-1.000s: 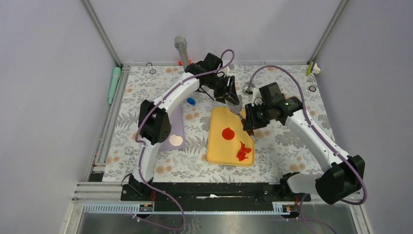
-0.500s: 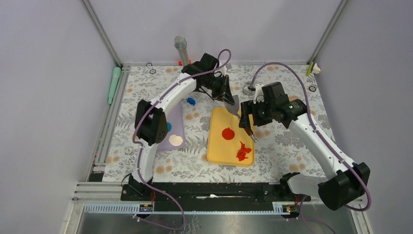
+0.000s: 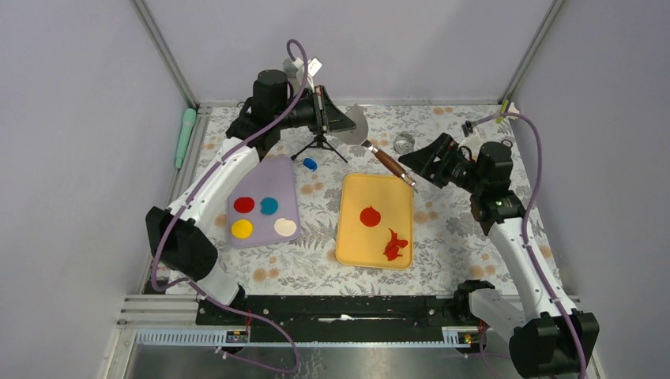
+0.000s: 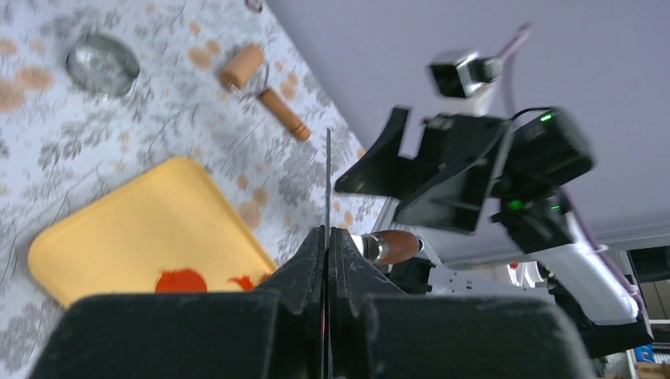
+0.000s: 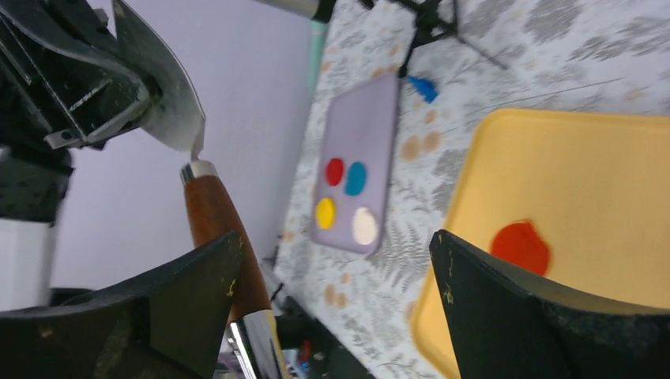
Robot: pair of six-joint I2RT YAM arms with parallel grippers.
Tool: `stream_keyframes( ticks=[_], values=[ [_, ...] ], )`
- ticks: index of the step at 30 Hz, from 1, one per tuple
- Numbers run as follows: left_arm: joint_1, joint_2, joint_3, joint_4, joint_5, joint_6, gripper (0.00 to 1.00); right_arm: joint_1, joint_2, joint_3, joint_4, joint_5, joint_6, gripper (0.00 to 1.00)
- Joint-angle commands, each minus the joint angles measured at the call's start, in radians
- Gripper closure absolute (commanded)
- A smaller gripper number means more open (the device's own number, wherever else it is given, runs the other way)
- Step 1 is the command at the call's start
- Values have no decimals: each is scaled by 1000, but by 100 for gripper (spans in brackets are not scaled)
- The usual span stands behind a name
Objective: Roll out the dumpling wrappers from the dough
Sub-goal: Pick up the spatula from the center of the board.
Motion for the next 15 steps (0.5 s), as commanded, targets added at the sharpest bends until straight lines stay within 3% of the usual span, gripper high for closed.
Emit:
stream_keyframes(
  ticks=[1, 5, 9, 15],
  values=[
    [-9, -15, -38, 248, -16, -96, 100, -4, -17, -138, 536, -210, 388, 3],
    [-9, -34, -79, 337, -53, -143, 100, -4, -38, -238, 717, -202, 508, 0],
    [-9, -13, -52, 303, -44, -137, 100, -3, -43, -294, 877, -195, 598, 0],
    [-9, 0, -40, 293, -54, -146, 100, -3, -46, -297, 894, -210, 618, 3]
  ],
)
